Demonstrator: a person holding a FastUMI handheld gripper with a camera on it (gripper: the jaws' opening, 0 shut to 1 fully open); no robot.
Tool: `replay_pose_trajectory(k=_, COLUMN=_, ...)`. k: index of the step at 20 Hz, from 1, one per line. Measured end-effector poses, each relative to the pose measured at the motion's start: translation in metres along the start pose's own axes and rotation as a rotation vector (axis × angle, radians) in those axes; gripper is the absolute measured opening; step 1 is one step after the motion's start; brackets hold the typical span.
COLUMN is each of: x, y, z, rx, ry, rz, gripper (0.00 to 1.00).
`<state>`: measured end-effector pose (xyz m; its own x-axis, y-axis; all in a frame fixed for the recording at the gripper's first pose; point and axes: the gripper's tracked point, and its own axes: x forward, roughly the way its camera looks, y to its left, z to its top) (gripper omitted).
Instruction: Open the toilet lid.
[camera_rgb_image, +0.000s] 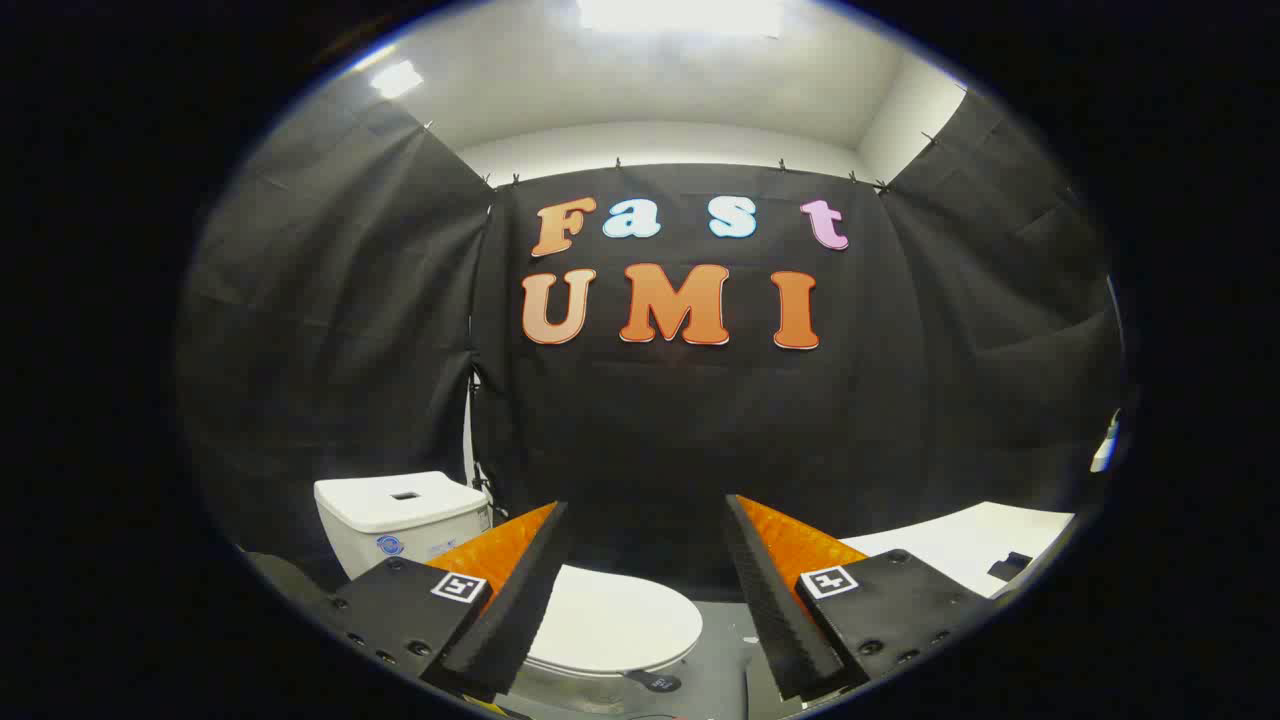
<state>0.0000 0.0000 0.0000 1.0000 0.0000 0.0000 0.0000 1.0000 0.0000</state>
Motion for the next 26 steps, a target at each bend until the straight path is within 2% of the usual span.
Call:
replay_pose_trajectory(k=18, x=-0.007, y=0.008, z=0.015, rx=-0.021, ry=-0.022, rz=0.015, gripper=0.98)
replay_pose_trajectory(k=24, x=0.002, y=0.005, z=0.018, rx=-0.033, ry=-0.009, rz=-0.015, gripper=0.98)
replay_pose_trajectory(k=26, x=0.008, y=0.0, z=0.009, rx=-0.001, ry=0.025, rz=-0.041, gripper=0.98)
